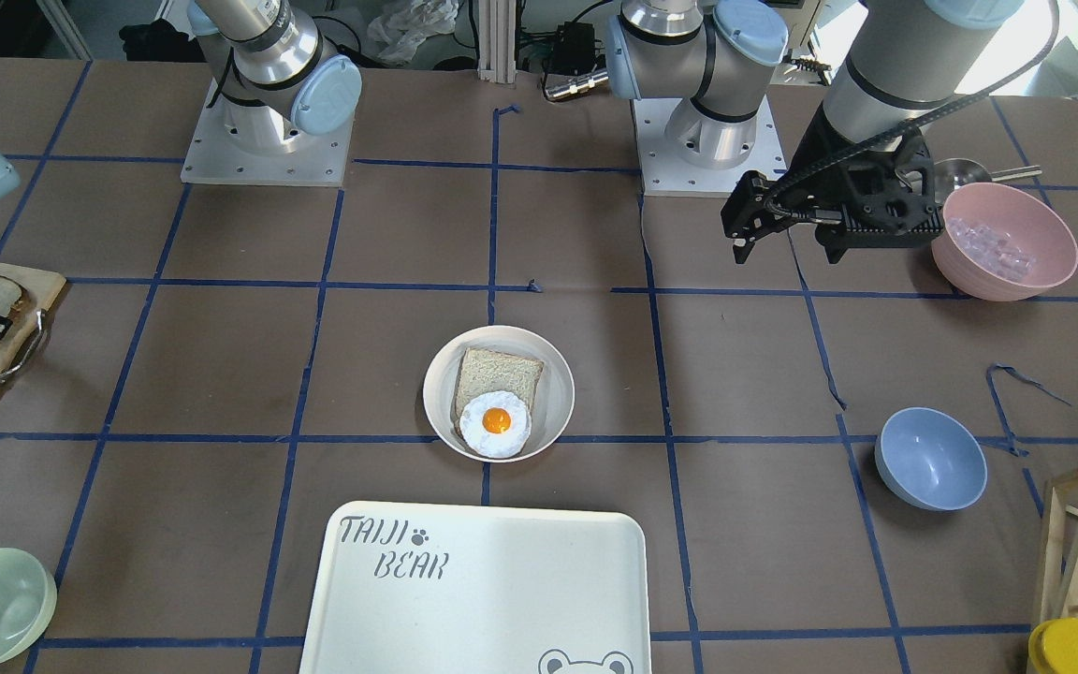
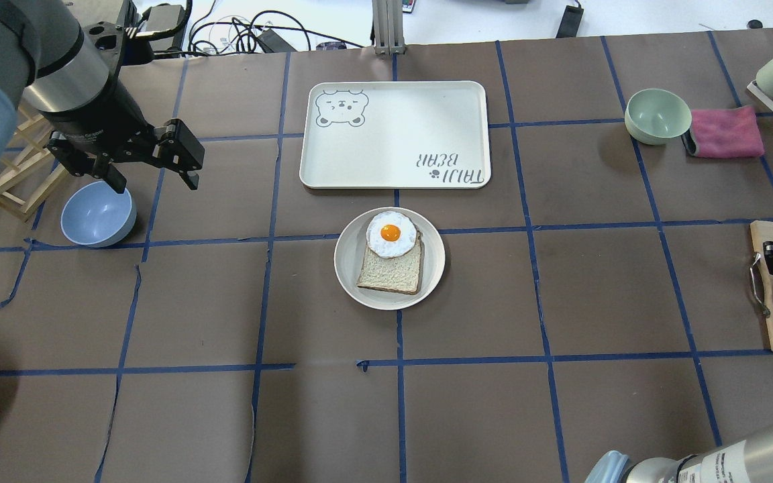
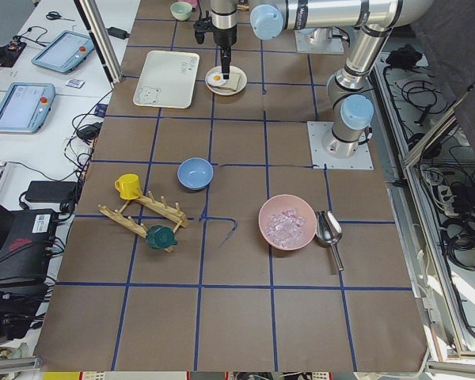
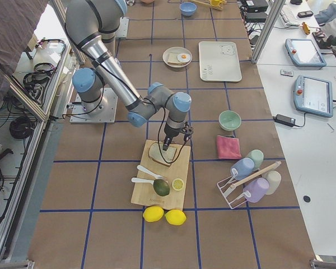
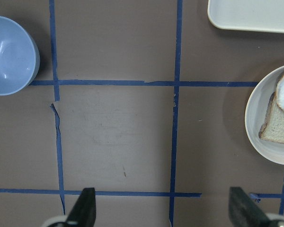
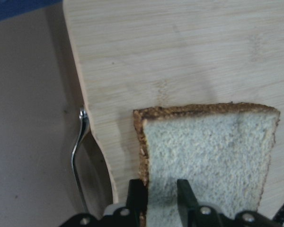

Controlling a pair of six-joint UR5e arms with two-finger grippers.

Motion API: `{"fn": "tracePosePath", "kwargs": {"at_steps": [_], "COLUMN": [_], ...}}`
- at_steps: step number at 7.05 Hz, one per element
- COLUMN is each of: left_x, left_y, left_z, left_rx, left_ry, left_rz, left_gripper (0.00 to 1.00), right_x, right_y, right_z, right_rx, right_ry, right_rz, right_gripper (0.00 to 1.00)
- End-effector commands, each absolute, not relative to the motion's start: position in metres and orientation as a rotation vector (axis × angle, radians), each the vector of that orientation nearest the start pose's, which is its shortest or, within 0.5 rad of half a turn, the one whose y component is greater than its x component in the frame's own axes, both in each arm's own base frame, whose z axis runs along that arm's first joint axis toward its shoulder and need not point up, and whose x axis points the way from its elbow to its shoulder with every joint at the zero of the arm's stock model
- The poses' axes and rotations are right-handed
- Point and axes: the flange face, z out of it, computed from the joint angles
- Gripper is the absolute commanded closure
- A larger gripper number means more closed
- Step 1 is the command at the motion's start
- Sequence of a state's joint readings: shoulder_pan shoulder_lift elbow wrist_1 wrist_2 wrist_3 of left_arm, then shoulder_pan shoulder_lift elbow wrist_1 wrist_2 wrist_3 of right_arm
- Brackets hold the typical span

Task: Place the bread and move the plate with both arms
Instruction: 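Grasp the bread slice on the board with the right gripper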

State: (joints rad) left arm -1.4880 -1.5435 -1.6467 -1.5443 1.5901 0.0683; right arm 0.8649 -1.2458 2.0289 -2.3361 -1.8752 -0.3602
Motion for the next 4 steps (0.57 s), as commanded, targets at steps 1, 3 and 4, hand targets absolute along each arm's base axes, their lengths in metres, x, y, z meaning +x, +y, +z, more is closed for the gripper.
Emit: {"fn": "tracePosePath", "kwargs": {"at_steps": [1,3,4], "left_x": [-0.0917,-0.0918,-0.0919], "left_y": [-0.486,-0.4853,-0.4855], "left_z": [0.46,0.4616,0.4623], "left_rx": [-0.021,-0.024,-0.024], "left_ry": [3.127,3.126,3.128], "left_rz": [0.052,0.045,0.042], "left_gripper": [0.0,0.0,0.0], "right_x": [-0.252,-0.2514,-0.2516], "right_y": [-0.4544,-0.455,-0.4553], "right_z": [0.1891,0.1885,0.1896], "right_rx": [0.586,0.592,0.592], "right_ry": [3.325,3.325,3.325], "right_rz": [0.296,0.295,0.291], "right_gripper": [0.75,0.9,1.0]}}
